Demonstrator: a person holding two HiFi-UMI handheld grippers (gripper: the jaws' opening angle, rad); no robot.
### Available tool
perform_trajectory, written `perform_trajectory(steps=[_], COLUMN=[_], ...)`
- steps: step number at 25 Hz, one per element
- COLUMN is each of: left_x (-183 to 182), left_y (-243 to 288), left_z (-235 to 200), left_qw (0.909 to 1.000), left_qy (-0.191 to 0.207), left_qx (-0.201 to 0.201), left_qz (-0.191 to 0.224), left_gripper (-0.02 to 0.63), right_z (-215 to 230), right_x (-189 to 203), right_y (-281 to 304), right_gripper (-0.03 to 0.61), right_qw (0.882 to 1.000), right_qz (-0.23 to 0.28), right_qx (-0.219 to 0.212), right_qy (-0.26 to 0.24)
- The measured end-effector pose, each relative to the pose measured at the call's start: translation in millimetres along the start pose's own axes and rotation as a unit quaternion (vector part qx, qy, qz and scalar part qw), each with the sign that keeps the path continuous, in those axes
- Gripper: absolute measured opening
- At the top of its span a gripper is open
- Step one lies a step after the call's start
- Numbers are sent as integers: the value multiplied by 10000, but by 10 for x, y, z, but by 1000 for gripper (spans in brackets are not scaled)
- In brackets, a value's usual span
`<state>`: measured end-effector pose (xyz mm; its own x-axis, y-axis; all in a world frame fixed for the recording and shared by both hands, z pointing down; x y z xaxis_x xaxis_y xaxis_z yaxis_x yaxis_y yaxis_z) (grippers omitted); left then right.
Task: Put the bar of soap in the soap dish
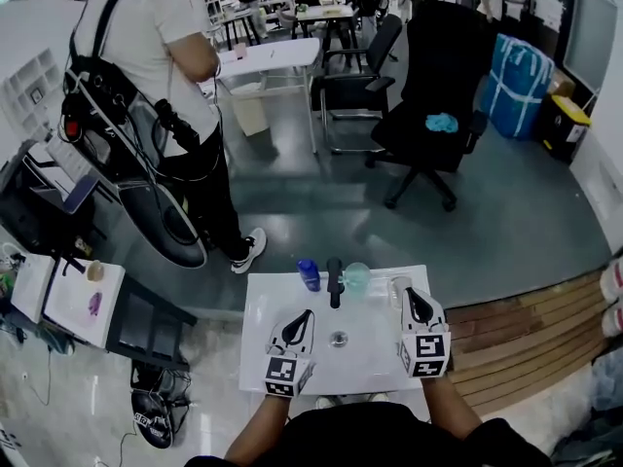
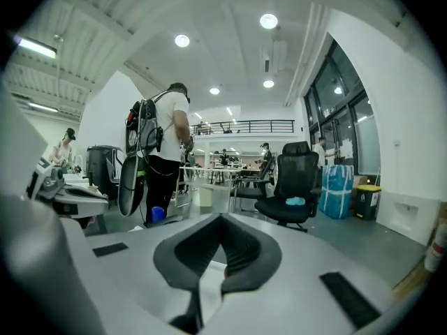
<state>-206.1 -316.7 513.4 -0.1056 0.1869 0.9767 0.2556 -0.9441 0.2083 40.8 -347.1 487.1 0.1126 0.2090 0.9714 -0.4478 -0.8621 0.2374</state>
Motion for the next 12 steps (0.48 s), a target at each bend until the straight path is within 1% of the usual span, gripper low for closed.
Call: perform_trajectory(steps=[6,12], left_x=[-32,-56], left_y=[-44,-60], left_z=[11,29], left_qw=[10000,10000], left_qy=[27,-3], left_qx=[-43,-39], left_qz=[50,49], left_gripper=[18,18], right_z=[-13,-75], right_x=[-13,-71], right_y=[-84,-129], right_gripper=[18,20], right_qw=[9999,9996], right_qz=[85,156], right_qx=[8,-10], right_qy=[-57,-219])
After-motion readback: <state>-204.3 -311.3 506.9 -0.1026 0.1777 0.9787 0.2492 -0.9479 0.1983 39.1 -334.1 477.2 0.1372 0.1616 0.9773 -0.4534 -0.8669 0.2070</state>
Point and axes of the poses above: the fingertips, and each gripper's own axes: y forward along the fingers, z to its right, x out of its underside, the point moved 4 cm from there along -y, backward along the fingers, and after that the axes turned 12 degrees about -x, right-handed, at the moved point
